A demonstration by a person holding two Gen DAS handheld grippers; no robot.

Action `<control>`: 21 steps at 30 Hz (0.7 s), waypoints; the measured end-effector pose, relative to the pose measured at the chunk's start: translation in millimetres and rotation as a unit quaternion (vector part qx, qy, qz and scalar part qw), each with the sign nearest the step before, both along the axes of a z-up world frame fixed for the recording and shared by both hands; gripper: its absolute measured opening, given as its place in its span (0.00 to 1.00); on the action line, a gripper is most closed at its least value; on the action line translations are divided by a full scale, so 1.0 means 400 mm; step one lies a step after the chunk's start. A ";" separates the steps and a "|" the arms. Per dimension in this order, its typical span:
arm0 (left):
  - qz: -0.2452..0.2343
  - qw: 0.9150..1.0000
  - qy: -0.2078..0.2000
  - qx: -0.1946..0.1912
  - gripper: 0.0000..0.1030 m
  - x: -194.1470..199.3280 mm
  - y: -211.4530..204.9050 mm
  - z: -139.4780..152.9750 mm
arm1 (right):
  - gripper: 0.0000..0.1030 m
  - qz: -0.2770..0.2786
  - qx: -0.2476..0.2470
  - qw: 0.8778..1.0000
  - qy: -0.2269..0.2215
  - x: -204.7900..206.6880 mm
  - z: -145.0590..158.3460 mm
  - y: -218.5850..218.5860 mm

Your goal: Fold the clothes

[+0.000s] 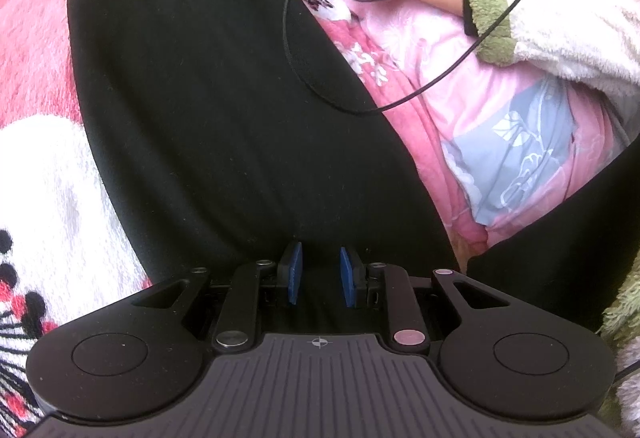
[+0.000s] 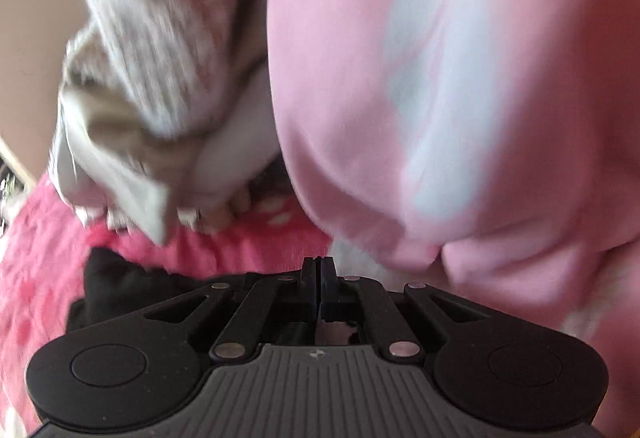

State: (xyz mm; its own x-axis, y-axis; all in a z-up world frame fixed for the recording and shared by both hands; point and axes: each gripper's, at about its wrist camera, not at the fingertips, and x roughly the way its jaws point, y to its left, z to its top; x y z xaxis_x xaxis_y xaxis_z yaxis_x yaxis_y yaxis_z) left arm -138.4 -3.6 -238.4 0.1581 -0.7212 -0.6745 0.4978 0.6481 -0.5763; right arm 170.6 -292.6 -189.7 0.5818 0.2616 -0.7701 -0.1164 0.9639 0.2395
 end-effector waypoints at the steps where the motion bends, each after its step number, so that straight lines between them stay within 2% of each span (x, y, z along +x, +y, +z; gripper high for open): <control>1: 0.000 1.000 -0.001 0.001 0.20 0.000 -0.001 0.001 | 0.08 0.002 -0.009 1.000 0.000 0.002 -0.003 0.002; 4: 0.001 1.000 -0.005 0.004 0.20 -0.003 -0.002 0.004 | 0.38 -0.014 -0.020 1.000 -0.009 -0.013 0.028 -0.016; 7: 0.000 1.000 -0.013 0.009 0.20 -0.010 -0.004 0.006 | 0.38 -0.005 -0.014 1.000 -0.026 -0.059 0.093 -0.036; 10: -0.002 1.000 -0.020 0.013 0.20 -0.012 -0.007 0.009 | 0.37 0.067 -0.010 0.998 -0.010 -0.120 0.153 -0.017; 13: -0.002 1.000 -0.021 0.014 0.20 -0.011 -0.007 0.010 | 0.37 0.112 -0.016 0.993 0.045 -0.188 0.159 -0.001; 16: -0.001 1.000 -0.021 0.016 0.20 -0.012 -0.004 0.011 | 0.36 0.098 0.014 0.989 0.108 -0.235 0.116 -0.019; 17: -0.001 1.000 -0.022 0.017 0.20 -0.014 -0.004 0.012 | 0.33 0.093 0.024 0.988 0.122 -0.254 0.105 -0.028; 21: 0.002 1.000 -0.023 0.021 0.20 -0.018 -0.003 0.015 | 0.28 0.105 0.042 0.984 0.139 -0.326 0.091 -0.036</control>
